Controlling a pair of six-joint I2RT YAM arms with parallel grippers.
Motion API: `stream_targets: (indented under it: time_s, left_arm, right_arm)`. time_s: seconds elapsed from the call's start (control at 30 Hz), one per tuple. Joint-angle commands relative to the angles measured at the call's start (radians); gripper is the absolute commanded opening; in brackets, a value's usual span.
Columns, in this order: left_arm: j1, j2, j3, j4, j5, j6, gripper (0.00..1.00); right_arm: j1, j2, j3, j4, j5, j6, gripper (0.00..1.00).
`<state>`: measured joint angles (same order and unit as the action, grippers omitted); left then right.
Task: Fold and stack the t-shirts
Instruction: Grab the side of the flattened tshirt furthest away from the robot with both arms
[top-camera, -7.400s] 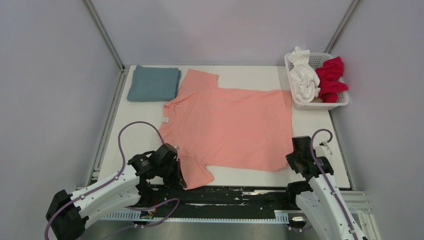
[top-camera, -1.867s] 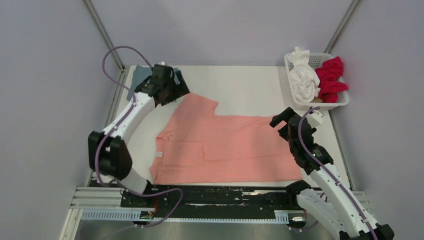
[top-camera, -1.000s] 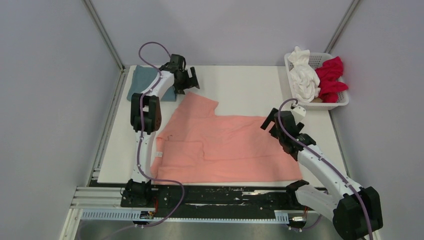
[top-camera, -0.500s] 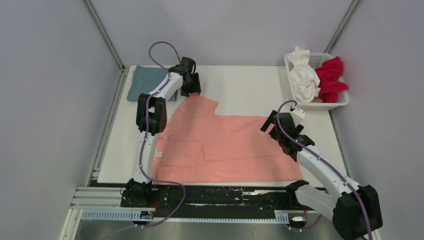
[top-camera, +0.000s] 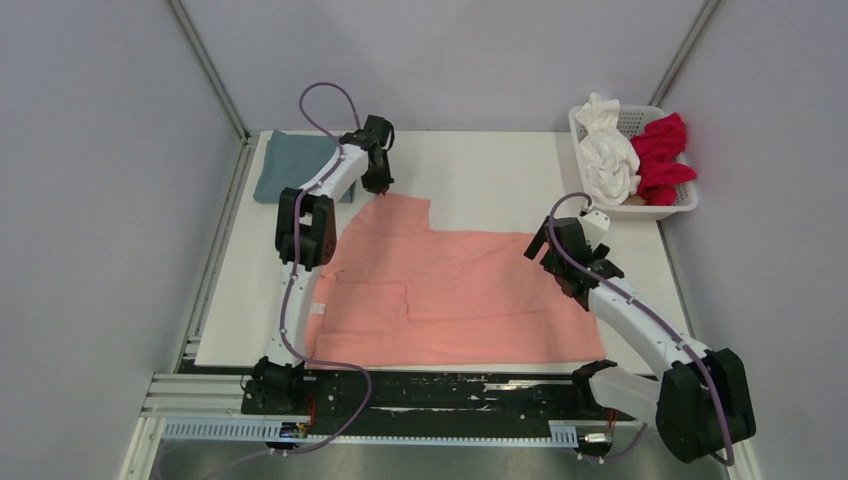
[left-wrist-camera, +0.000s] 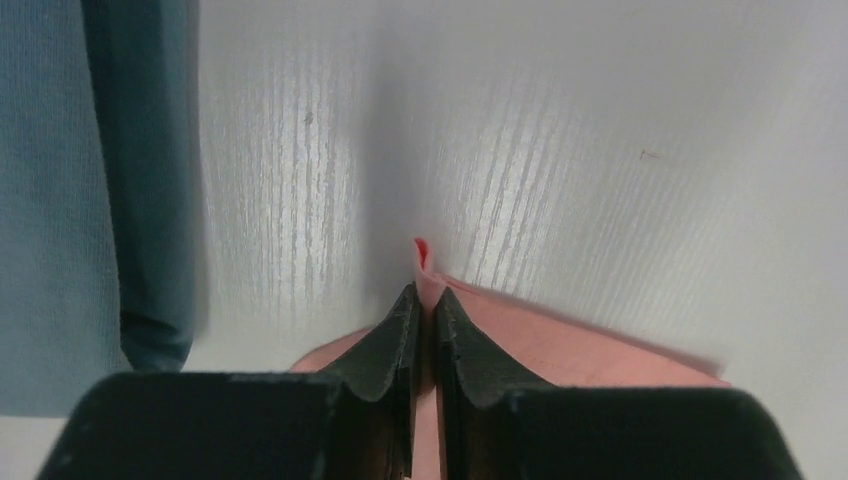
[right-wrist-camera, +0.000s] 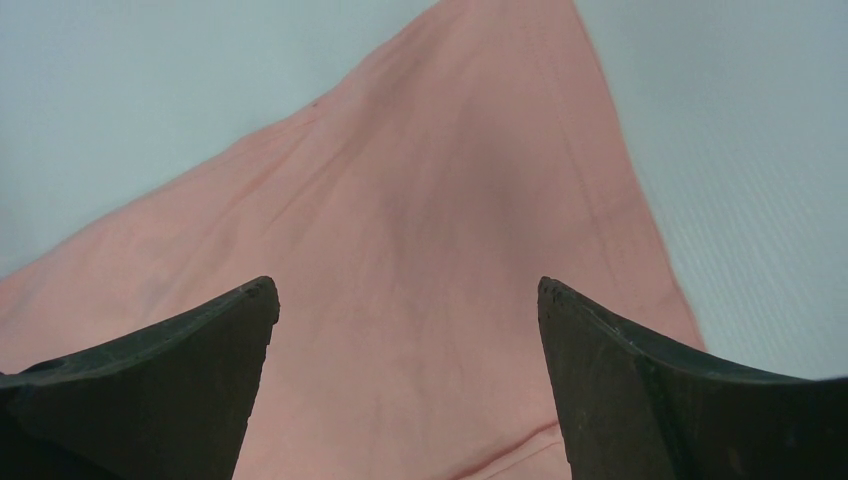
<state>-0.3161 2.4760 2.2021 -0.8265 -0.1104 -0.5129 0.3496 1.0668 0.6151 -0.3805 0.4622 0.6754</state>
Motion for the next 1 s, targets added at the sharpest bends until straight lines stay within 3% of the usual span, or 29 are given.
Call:
stream_targets:
  time_s: [0.0, 0.07, 0.27, 0.5, 0.67, 0.97]
  left_arm:
    - [-0.014, 0.029, 0.016, -0.041, 0.047, 0.009, 0.07]
    - [-0.014, 0.026, 0.012, -0.036, 0.052, 0.022, 0.00]
    - [-0.015, -0.020, -0.065, 0.034, 0.068, 0.042, 0.00]
    - [-0.015, -0.062, -0.118, 0.073, 0.069, 0.056, 0.00]
    - [-0.015, -0.071, -0.134, 0.084, 0.070, 0.062, 0.00]
    - [-0.014, -0.084, -0.154, 0.079, 0.034, 0.065, 0.00]
  right_arm:
    - [-0.033, 0.125, 0.133, 0.042, 0.071, -0.054, 1.00]
    - [-0.048, 0.208, 0.199, 0.043, 0.120, -0.072, 1.00]
    - [-0.134, 0.505, 0.411, 0.044, 0.177, -0.150, 1.00]
    - [-0.138, 0.817, 0.642, -0.054, 0.220, -0.209, 0.99]
    - [-0.138, 0.892, 0.696, -0.129, 0.268, -0.182, 0.98]
    - [-0.179, 0.827, 0.603, -0.166, 0.332, -0.156, 0.91]
